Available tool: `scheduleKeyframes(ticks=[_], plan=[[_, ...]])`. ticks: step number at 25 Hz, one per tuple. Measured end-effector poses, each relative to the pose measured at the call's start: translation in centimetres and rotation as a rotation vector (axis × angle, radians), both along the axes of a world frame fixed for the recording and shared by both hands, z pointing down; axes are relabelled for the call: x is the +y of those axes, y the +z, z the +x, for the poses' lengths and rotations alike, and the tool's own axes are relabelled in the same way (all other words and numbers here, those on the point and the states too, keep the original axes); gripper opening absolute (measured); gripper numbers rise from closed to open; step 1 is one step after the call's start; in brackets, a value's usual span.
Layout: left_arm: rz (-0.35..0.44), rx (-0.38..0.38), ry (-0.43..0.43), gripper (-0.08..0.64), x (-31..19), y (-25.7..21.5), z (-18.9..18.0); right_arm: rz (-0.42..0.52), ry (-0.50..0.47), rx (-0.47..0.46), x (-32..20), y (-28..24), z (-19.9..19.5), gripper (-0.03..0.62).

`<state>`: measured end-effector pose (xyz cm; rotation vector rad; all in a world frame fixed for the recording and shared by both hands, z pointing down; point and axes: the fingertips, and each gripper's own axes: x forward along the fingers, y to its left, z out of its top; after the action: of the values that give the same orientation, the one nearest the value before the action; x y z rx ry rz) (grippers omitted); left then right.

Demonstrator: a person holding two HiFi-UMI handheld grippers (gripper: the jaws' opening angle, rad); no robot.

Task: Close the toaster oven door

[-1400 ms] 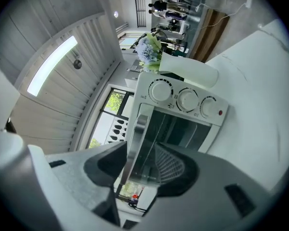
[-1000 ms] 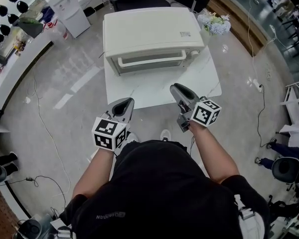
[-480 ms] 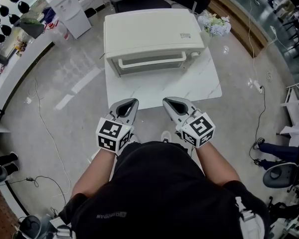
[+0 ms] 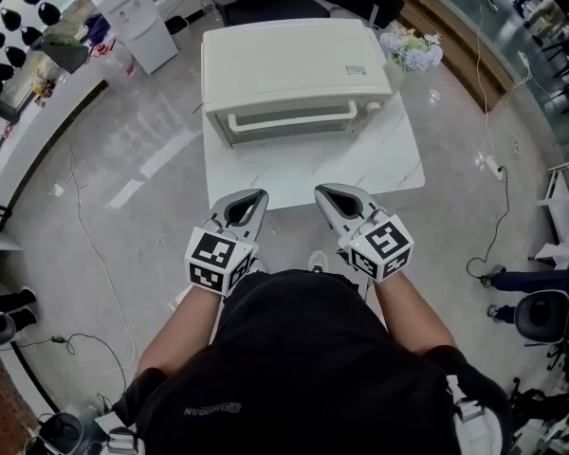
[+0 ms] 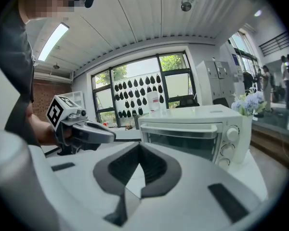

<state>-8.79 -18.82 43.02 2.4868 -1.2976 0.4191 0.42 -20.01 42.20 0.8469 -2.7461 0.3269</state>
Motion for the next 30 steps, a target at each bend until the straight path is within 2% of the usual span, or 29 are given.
scheduleKeyframes(ticks=[30], plan=[[0.014,-0.009,-0.02,0.003,-0.07,-0.52,-0.22,-0.01,-0.009,-0.024,-0.31,-0.06,0.02,0.002]])
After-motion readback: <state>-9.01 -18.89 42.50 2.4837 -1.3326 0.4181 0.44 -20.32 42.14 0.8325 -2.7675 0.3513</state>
